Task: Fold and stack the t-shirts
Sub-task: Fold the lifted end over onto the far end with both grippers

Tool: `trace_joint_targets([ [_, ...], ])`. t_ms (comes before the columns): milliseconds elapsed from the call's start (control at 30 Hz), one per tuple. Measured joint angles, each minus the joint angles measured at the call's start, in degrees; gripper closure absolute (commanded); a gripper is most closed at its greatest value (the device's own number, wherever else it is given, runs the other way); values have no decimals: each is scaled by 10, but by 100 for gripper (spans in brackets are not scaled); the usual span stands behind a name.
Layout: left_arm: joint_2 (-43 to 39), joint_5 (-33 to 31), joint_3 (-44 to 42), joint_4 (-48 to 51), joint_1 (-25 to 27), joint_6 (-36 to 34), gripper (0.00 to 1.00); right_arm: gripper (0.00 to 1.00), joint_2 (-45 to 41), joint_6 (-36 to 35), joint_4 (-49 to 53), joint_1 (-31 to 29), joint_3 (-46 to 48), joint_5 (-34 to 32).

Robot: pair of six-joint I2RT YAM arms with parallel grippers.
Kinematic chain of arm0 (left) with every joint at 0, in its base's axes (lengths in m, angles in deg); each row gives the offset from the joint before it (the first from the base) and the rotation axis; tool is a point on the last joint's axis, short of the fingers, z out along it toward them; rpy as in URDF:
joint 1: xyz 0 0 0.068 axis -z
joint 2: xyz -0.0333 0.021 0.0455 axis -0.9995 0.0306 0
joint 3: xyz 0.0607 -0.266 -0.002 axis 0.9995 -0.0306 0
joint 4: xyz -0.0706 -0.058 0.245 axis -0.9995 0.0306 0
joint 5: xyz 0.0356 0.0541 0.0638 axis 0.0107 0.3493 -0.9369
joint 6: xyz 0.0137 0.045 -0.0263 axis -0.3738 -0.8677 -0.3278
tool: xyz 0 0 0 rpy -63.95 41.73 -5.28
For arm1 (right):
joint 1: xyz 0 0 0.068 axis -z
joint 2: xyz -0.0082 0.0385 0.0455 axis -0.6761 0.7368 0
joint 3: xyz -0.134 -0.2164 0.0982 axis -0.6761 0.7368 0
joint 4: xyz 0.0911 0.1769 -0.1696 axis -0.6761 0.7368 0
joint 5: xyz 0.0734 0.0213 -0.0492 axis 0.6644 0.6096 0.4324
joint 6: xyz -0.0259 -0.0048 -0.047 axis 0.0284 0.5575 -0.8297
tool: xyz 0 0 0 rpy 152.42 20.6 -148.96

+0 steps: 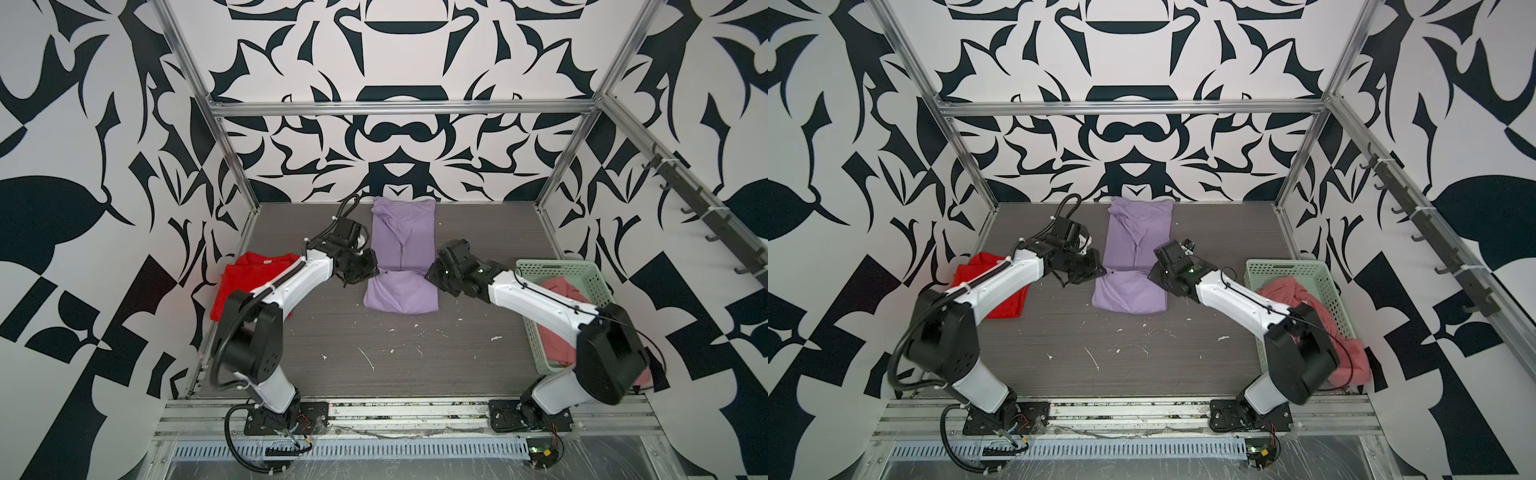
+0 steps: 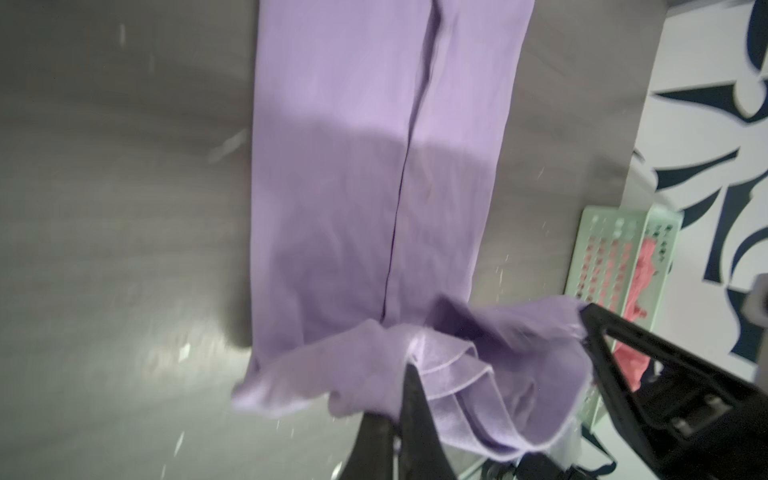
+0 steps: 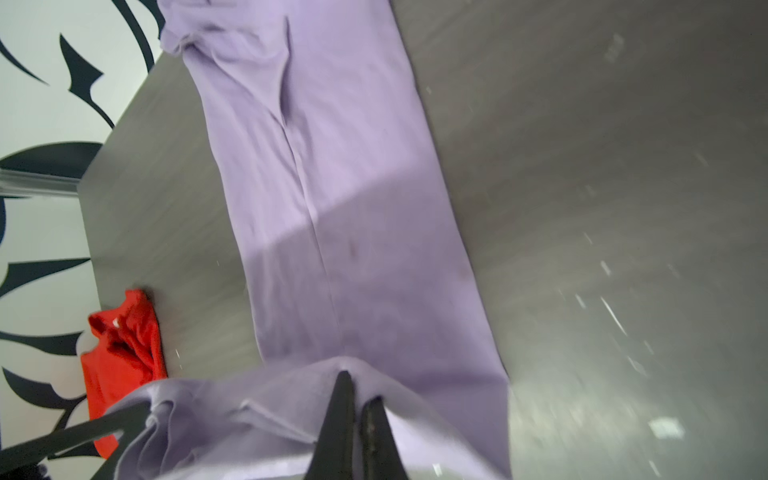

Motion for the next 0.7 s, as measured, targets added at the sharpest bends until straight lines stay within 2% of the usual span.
trace_joint_targets([
  [100,75,18,69,4,-20,-20,100,100,70,-31,0,35,-57,31],
  [300,167,52,134,9,-51,-29,100,100,172,-67,7,80,-145,81],
  [700,239,87,229,9,-68,-29,100,100,251,-83,17,117,-211,122],
])
